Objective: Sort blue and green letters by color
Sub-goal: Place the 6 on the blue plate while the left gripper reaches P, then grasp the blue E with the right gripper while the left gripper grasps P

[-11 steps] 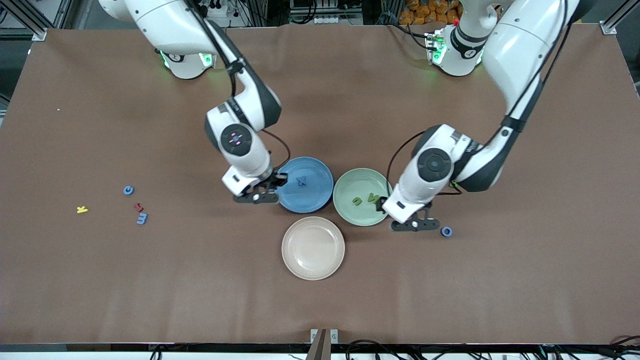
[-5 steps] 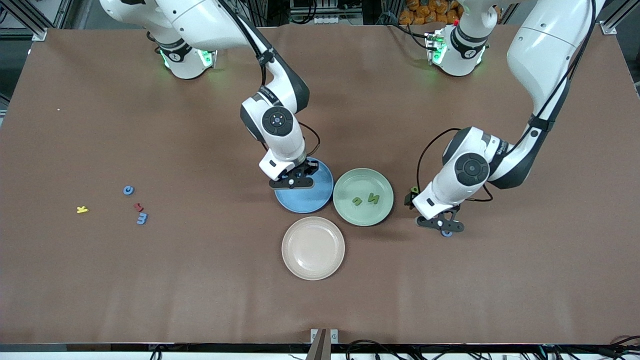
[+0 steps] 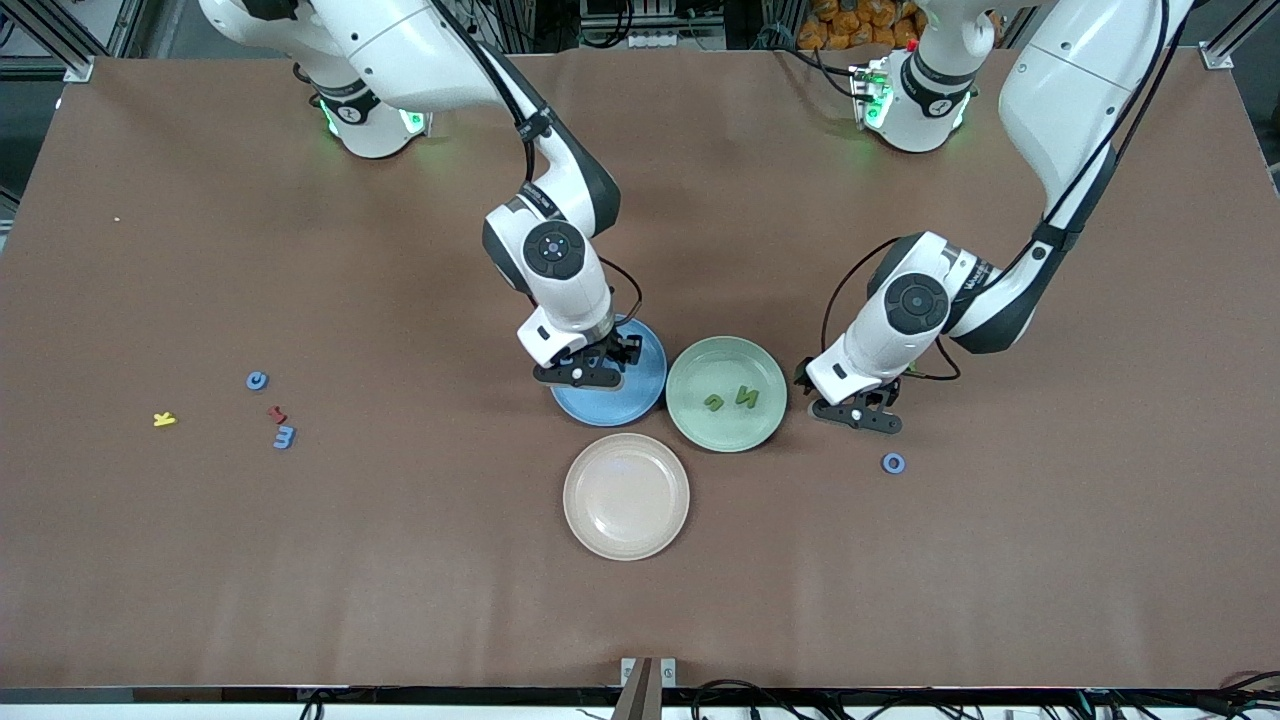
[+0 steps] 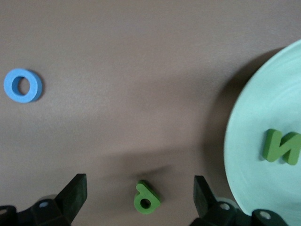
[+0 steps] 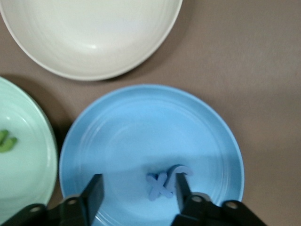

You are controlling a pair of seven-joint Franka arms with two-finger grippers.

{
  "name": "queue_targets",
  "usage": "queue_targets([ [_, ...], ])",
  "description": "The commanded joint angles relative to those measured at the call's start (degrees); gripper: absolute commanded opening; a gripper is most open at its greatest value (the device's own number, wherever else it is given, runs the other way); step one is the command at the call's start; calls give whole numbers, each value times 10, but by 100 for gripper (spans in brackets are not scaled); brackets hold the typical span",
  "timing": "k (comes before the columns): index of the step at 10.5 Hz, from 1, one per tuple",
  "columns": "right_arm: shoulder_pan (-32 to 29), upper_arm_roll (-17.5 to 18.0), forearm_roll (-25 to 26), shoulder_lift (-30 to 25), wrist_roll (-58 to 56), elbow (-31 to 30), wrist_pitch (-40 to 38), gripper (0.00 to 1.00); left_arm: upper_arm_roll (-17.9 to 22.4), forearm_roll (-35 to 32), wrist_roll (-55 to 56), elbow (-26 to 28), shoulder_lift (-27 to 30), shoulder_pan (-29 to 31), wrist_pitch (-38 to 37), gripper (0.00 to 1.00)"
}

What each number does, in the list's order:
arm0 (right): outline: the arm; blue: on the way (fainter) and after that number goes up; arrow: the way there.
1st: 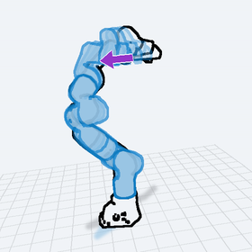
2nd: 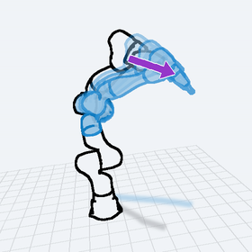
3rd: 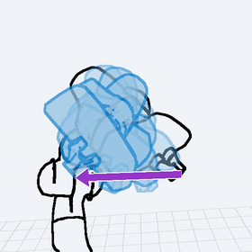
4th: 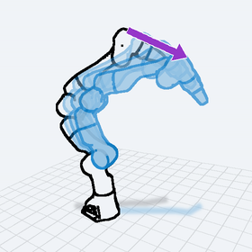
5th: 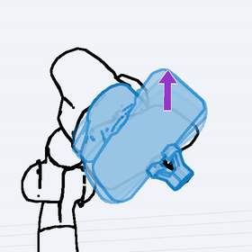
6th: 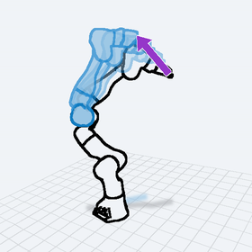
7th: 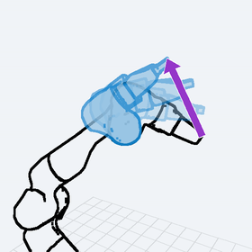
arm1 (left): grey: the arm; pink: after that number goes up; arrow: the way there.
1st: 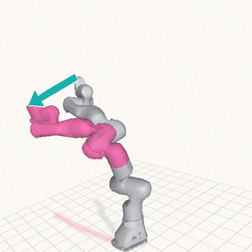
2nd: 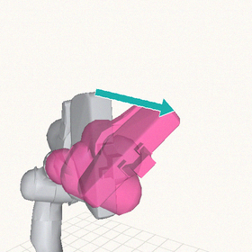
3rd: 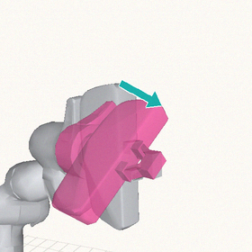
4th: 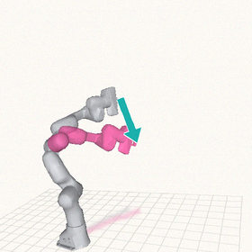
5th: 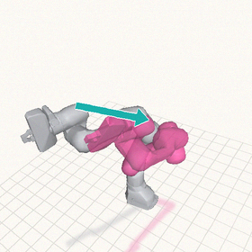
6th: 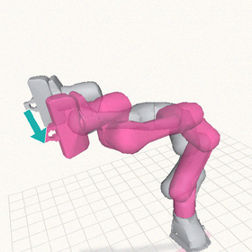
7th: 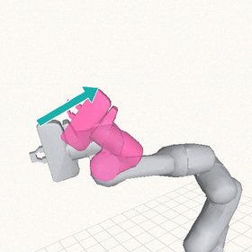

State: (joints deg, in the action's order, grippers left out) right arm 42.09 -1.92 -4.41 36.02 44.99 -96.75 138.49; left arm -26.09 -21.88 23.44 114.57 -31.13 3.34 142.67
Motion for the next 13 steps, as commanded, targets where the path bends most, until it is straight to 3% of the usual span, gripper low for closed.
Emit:
queue_targets([
  [1, -47, 4, -9, -14, 5, 12, -19, 100, -3, -18, 127, 29, 20, -2, 10, 100],
  [5, -188, 4, -2, -47, -63, 12, -67, 100, -2, -18, 169, 49, 20, 1, 9, 100],
  [11, -400, 3, 3, -63, -339, 9, -112, 100, -2, -18, 262, 58, 25, 0, 3, 78],
  [13, -441, 2, 8, -61, -401, 4, -112, 100, -1, -18, 265, 63, 28, 4, 3, 75],
])
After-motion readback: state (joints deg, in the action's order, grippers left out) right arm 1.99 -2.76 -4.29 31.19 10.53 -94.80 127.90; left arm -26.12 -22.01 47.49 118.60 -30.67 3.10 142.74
